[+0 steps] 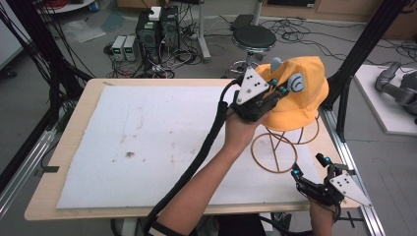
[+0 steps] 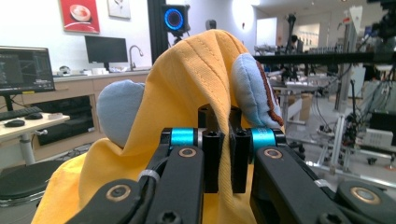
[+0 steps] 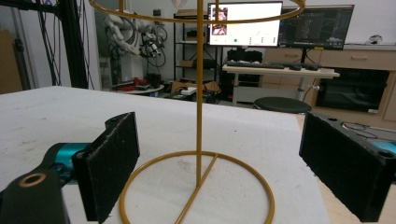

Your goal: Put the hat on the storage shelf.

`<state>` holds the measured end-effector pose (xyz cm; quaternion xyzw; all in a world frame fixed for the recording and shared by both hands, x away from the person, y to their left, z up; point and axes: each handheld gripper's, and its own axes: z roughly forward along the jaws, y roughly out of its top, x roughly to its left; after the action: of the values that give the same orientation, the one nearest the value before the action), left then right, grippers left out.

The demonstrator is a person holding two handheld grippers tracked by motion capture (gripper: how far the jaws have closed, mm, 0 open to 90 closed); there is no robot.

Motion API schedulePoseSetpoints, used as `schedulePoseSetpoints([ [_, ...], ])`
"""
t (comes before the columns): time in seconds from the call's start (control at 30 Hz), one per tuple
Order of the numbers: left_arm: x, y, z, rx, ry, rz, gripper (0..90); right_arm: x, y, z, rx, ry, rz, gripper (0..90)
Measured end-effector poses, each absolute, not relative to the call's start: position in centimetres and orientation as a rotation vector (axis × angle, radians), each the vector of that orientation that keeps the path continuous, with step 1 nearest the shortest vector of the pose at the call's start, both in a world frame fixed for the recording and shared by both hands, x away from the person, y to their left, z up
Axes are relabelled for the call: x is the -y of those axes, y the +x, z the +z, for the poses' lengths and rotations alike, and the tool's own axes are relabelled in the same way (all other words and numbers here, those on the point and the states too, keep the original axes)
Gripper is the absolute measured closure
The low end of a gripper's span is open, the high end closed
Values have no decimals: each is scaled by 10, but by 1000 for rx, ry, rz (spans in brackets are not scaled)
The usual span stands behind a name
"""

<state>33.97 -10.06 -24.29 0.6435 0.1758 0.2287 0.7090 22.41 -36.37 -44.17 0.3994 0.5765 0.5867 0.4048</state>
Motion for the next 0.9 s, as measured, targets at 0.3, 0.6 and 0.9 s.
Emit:
schedulePoseSetpoints([
  [0.3,113,341,-256,-393,1475,507,852,365,223,-442,-1460,999,1477,118],
  [0.6,116,344,-270,-412,1486,502,799,366,223,-442,-1455,1002,1481,119],
  [0.9,109,341,-284,-461,1427,529,463,366,223,-442,-1459,999,1475,118],
])
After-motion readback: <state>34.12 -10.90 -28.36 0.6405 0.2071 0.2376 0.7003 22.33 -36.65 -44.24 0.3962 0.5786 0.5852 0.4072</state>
